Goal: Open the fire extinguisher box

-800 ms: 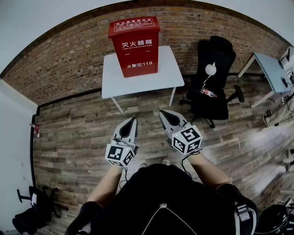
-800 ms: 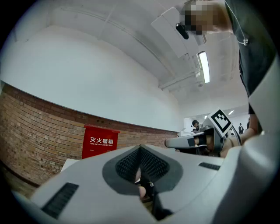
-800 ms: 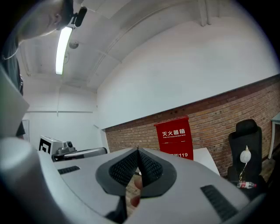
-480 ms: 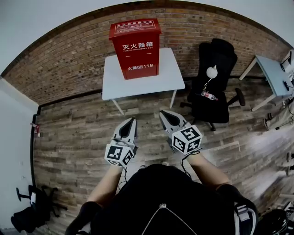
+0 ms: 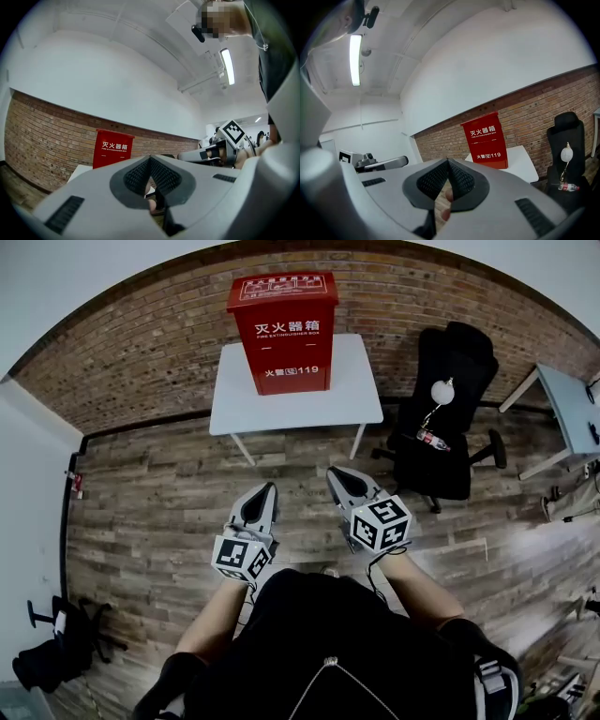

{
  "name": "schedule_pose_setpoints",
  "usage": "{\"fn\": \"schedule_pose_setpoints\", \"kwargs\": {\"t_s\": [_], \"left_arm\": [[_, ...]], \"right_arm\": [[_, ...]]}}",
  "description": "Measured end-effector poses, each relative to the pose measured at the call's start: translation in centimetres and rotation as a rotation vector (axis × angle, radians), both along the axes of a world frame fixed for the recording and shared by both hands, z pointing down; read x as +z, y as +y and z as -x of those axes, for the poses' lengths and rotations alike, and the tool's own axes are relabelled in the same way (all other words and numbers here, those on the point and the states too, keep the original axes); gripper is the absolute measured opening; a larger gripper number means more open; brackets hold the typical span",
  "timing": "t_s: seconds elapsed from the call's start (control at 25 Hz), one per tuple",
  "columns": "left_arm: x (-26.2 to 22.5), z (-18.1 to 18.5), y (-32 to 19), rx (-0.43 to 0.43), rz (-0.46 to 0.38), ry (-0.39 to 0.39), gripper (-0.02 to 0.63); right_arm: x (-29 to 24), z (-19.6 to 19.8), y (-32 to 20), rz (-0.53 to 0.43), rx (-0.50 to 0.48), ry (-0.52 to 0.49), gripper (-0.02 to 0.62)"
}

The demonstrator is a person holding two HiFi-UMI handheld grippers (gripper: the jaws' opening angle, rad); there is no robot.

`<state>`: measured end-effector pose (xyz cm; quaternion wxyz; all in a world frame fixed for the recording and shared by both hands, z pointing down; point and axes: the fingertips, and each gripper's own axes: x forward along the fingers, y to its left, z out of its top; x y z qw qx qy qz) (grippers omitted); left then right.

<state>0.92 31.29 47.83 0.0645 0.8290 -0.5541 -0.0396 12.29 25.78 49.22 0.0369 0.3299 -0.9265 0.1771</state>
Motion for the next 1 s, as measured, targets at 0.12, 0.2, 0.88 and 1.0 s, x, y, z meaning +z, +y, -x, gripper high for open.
{"fn": "schedule_pose_setpoints", "kwargs": {"t_s": [0.12, 0.2, 0.88, 1.0], "left_arm": [[0.5, -0.4, 0.0, -0.036, 0.008, 0.008, 0.049], [0.6, -0.9, -0.1, -0.055, 0.006, 0.013, 0.049], [1.1, 0.8, -7.7, -0.050, -0.013, 0.007, 0.049], [0.7, 1.8, -10.3, -0.032, -0.022, 0.004, 0.049]], "right_arm": [[1.0, -0.8, 0.1, 0.010, -0.033, 0.016, 0.020], [1.5, -1.4, -0.2, 0.016, -0.048, 0.025, 0.020], [2.2, 0.1, -7.2, 0.021, -0.042, 0.031, 0.019], [2.1, 0.9, -9.7, 0.026, -0.018, 0.034, 0.020]]}}
